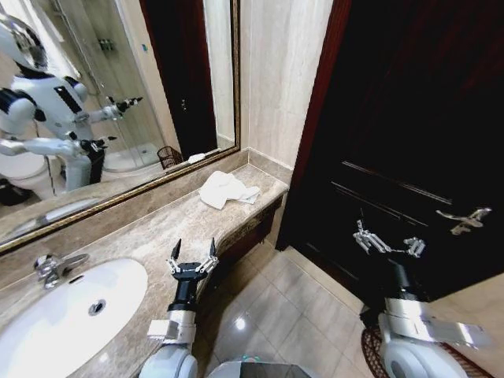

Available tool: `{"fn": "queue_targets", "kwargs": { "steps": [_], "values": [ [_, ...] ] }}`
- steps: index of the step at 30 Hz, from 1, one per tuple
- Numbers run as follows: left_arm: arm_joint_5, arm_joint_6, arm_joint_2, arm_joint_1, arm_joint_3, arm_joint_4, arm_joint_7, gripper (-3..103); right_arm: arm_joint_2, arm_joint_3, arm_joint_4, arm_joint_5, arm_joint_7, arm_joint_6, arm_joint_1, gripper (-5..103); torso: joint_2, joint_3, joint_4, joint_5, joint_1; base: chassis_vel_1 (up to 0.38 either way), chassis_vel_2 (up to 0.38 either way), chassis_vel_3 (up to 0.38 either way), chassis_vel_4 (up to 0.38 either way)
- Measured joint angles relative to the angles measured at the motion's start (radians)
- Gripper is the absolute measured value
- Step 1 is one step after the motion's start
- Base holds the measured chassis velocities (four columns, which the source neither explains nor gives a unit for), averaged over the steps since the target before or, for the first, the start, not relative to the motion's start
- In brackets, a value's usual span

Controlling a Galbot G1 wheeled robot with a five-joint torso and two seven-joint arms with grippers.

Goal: Discard the used towel into the hamper.

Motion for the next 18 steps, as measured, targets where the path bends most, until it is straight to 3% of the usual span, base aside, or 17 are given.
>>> {"fn": "queue_targets", "kwargs": {
  "steps": [18],
  "values": [
    [0.004, 0.01, 0.0, -0.013, -0.01, 0.025, -0.019, 99, -0.026, -0.002, -0.024, 0.025, -0.017, 0.022, 0.027, 100, 0.0, 0.0, 0.0001, 0.0004, 0.0, -0.101, 0.11, 0.1, -0.1]
  ]
}}
